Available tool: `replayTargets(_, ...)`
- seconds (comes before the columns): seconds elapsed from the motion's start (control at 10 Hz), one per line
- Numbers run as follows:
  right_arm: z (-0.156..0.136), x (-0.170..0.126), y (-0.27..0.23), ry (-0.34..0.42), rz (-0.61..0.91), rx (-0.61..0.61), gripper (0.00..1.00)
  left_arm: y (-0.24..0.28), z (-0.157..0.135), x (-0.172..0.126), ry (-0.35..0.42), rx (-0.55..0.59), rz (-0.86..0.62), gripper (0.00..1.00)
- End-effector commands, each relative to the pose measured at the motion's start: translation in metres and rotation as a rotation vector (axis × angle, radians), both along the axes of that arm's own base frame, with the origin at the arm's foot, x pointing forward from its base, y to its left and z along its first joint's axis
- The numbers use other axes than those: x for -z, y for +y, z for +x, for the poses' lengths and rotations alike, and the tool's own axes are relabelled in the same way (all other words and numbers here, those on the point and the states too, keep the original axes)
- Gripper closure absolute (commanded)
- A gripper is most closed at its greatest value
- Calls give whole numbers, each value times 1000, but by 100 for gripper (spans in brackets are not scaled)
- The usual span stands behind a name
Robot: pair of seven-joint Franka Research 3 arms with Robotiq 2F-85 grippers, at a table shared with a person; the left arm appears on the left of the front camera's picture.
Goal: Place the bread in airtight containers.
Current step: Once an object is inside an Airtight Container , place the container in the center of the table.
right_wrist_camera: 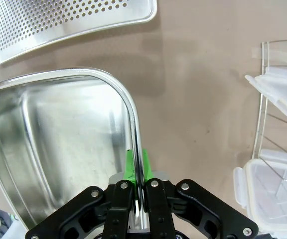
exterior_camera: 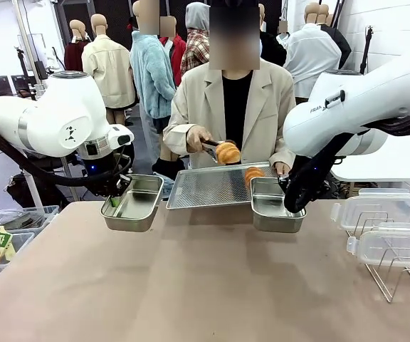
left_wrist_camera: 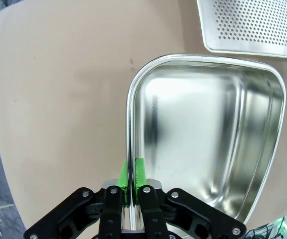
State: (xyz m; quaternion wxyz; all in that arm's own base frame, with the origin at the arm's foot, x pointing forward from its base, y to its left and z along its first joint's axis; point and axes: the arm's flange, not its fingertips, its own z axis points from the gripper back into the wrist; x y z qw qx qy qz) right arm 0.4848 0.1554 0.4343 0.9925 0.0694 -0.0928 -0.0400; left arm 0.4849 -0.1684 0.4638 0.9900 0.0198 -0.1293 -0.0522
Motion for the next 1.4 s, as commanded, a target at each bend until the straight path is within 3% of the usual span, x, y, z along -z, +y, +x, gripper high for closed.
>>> replayTargets(0.0, -2, -1, 0, -14, 5, 4, 100, 3, 1, -2, -20, 12, -5, 100)
replayTargets(1.3, -2, -1, 0, -14, 5, 4, 100, 3, 1, -2, -20, 12, -5, 100)
